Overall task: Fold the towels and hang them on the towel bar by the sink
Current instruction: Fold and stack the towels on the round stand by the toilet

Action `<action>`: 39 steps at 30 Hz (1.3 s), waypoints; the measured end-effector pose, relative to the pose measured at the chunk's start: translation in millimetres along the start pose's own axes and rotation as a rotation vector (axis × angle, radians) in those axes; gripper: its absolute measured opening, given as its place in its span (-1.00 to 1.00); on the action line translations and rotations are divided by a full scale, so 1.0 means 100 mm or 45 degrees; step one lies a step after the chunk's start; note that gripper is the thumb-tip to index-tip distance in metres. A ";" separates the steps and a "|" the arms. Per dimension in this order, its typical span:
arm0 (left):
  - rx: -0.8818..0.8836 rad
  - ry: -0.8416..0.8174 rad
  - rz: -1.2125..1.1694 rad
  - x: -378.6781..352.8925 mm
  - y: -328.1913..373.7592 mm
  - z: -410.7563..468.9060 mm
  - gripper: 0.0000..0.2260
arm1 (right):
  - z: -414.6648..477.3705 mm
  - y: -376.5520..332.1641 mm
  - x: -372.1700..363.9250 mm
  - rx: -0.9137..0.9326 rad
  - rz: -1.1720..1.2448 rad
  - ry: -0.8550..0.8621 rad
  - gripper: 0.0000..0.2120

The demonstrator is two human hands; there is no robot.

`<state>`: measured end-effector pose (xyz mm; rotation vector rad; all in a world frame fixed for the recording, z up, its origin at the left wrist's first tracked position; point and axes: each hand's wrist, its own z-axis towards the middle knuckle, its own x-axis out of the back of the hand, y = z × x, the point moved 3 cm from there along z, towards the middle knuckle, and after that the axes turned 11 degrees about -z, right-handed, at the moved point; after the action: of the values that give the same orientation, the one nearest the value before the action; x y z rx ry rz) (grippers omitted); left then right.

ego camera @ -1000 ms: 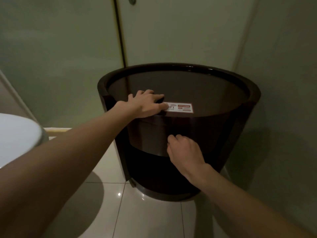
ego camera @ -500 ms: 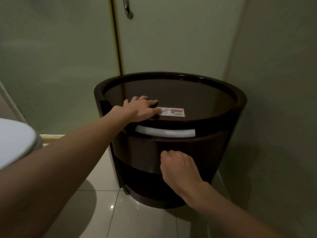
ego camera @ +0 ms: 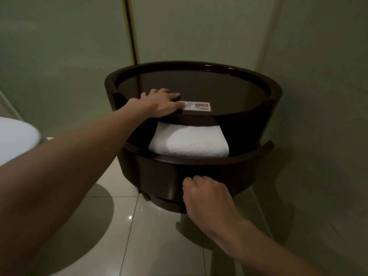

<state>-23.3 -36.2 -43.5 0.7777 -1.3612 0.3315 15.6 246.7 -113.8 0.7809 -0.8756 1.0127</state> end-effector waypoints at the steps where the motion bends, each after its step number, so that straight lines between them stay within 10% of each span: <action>1: 0.001 0.005 0.003 0.00 -0.01 0.01 -0.21 | -0.02 -0.01 0.01 0.003 -0.009 0.011 -0.71; 31: -0.024 0.034 0.048 0.01 0.06 -0.07 -0.37 | -0.36 -0.15 0.25 0.134 -0.047 -0.074 -0.69; 39: -0.405 0.204 -0.103 0.18 0.23 -0.40 -0.49 | -0.23 -0.06 0.49 0.203 0.048 -0.066 -0.79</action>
<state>-4.3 3.0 -20.3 0.5275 -1.1907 0.1066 39.6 283.1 -81.7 0.9317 -0.8640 1.1096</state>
